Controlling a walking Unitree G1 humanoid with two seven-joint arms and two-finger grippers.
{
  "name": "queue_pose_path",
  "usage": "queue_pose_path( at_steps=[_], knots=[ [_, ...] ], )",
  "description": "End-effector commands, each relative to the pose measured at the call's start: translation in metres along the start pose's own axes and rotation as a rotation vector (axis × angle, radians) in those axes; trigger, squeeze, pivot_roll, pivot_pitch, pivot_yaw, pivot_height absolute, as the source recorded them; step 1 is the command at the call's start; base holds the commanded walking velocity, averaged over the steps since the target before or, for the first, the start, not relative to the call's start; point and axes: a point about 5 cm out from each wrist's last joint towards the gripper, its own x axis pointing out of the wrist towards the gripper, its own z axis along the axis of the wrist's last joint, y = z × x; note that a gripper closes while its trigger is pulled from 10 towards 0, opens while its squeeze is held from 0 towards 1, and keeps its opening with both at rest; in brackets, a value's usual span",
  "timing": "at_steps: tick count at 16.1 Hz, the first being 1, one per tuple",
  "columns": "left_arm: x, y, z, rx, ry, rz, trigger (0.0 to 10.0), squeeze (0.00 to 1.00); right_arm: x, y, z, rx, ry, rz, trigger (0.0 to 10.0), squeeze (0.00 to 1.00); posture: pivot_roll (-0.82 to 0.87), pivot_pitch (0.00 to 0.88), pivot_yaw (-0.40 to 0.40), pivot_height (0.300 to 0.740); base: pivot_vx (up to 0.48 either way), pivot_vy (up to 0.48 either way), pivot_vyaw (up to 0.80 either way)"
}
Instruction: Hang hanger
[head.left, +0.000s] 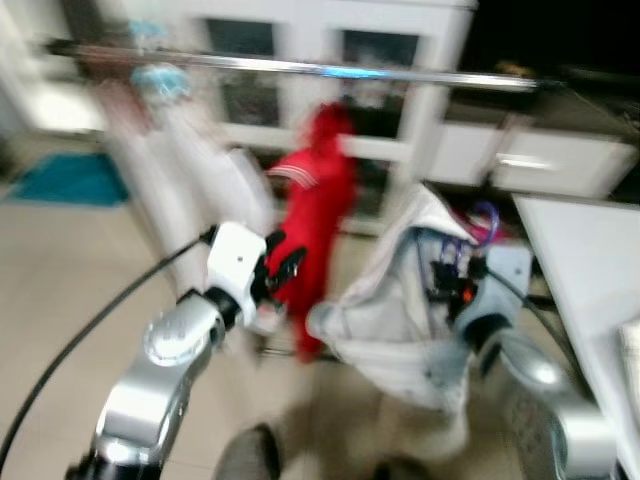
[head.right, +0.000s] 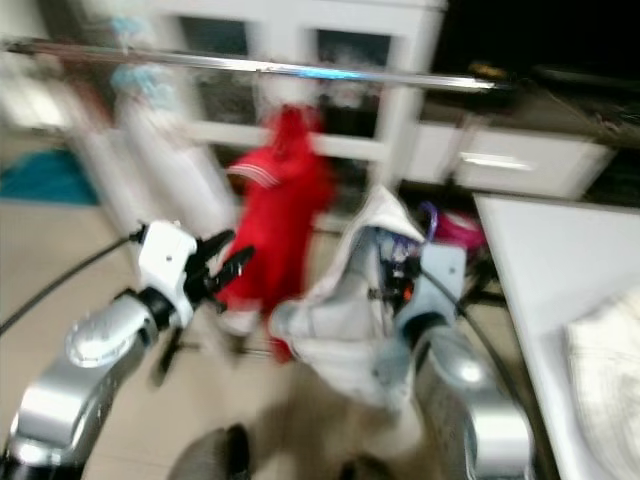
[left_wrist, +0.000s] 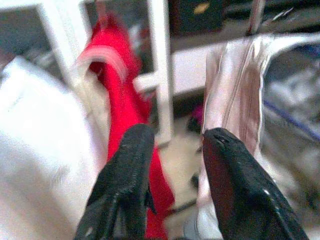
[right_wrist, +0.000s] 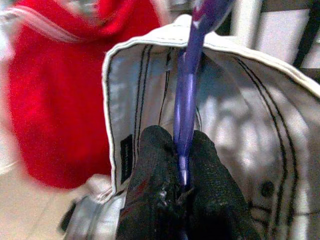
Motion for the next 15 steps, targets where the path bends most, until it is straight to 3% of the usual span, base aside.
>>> queue_pose_path(
  at_steps=[1,9,11,12,15],
  knots=[
    [0.002,0.0,0.004,0.013,-0.009,-0.007,10.0,0.0,-0.004,0.008,0.012,0.009,-0.063,0.05,0.0,0.0,0.04,0.06,0.016,0.74,-0.322,0.0,0.0],
    [0.002,0.001,0.005,0.016,-0.011,-0.009,10.0,0.0,-0.005,0.015,0.012,0.01,-0.059,0.112,0.0,0.0,0.04,0.061,0.018,0.74,-0.321,0.0,0.0],
    [0.003,0.004,0.003,0.016,0.019,-0.014,10.0,0.0,-0.006,0.024,0.018,0.014,-0.085,0.201,0.0,0.0,0.04,0.055,0.022,0.74,-0.141,0.0,0.0],
    [0.003,0.005,0.005,0.041,-0.004,-0.041,10.0,1.0,-0.006,0.028,0.022,0.005,-0.097,0.245,0.0,0.0,0.04,0.052,0.023,0.74,0.0,0.0,0.0],
    [0.008,0.008,0.001,0.172,0.023,-0.081,10.0,1.0,-0.008,0.035,0.028,-0.013,-0.116,0.319,0.0,0.0,0.04,0.045,0.026,0.74,0.0,0.0,0.0]
  ],
)
